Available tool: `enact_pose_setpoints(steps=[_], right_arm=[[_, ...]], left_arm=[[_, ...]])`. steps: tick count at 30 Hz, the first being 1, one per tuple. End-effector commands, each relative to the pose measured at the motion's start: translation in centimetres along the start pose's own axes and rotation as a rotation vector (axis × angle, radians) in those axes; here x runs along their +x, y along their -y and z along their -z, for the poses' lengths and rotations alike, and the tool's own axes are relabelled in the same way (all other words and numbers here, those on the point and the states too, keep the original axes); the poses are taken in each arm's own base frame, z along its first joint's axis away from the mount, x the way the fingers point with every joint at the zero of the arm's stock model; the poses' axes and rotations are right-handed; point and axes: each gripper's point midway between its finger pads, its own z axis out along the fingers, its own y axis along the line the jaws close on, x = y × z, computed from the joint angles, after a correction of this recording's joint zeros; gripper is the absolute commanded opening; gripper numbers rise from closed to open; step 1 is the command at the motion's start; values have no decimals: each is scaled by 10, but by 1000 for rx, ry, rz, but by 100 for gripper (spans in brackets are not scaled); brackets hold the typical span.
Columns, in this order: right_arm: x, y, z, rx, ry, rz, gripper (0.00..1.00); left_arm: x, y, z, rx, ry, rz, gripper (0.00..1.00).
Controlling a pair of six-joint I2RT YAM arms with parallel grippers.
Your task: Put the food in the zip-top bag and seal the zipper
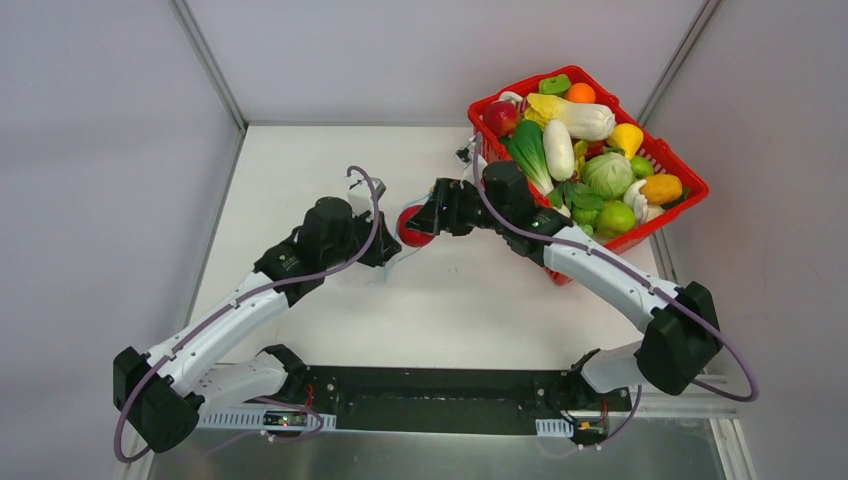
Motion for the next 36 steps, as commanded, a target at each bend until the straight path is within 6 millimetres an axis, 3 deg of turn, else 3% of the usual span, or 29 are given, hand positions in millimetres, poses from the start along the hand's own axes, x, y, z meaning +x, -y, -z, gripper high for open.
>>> enact_pose_setpoints(steps=[1, 6, 9, 12, 22, 27, 32, 34, 36], right_arm=[[-16, 8, -6, 70, 80, 78, 57], [-2, 37, -8, 210, 37, 116, 58], [2, 39, -6, 223, 25, 130, 60], [2, 31, -6, 201, 20, 150, 64], [-11, -14, 1, 27, 61, 146, 91], [-11, -37, 10, -63, 50, 137, 94], [-32, -42, 39, -16, 187, 168, 94], [-48, -37, 53, 41, 289, 162, 91], [-59, -12, 62, 174, 378, 106, 86]], left_arm=[[-26, 13, 9, 47, 76, -35, 0], [-32, 11, 13, 30, 103, -31, 0], [-34, 4, 14, -11, 118, -19, 0], [-37, 2, 15, -26, 137, -6, 0], [-50, 1, 25, -45, 199, 10, 0], [-51, -5, 29, -68, 238, 20, 0], [-48, -20, 34, -140, 263, 31, 0], [-46, -26, 35, -166, 271, 37, 0], [-44, -29, 36, -173, 280, 42, 0]])
